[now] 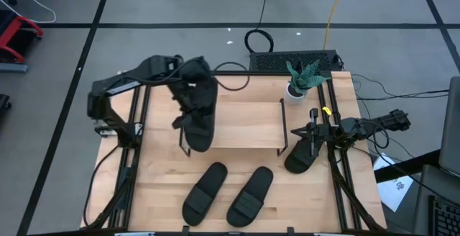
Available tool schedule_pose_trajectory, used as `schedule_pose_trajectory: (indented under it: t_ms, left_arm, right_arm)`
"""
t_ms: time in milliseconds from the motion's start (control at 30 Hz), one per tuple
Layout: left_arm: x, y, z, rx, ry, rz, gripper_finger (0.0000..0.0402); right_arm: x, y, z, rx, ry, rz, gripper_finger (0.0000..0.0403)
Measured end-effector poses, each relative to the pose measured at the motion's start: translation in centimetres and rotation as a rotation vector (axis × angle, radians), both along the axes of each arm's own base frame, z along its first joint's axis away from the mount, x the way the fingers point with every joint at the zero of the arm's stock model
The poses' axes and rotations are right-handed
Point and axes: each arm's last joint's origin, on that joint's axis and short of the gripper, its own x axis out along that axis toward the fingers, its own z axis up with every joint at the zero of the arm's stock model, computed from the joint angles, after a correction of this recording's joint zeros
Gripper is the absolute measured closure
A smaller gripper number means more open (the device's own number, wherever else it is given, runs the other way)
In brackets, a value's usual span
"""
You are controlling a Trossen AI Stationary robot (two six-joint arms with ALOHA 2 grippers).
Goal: Pick and place slides into the shelf
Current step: Put the top left black slide on the shelf
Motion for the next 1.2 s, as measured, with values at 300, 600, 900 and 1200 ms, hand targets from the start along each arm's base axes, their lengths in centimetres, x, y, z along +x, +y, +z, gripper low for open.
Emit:
schedule_pose_trajectory:
  t_ms: [300, 600, 900, 1200]
  left_arm:
    - [2.9, 2.6, -3.4, -0.095, 0.105, 0.024, 0.0401]
    - [4.2, 4.2, -5.9, -0.184, 0.225, 0.073, 0.0401]
    - [5.6, 3.5, -7.3, -0.167, 0.185, 0.071, 0.0401]
    - [5.7, 3.1, -10.6, -0.175, 0.257, 0.076, 0.0401]
  right_arm:
    - [0.0, 0.0, 0.0, 0.002, 0.0, 0.0, 0.0403]
    - [0.0, 0.0, 0.0, 0.002, 0.003, 0.0, 0.0403]
    - [0.0, 0.0, 0.0, 0.003, 0.002, 0.0, 0.0403]
    - [0.0, 0.0, 0.0, 0.051, 0.0, -0.002, 0.0403]
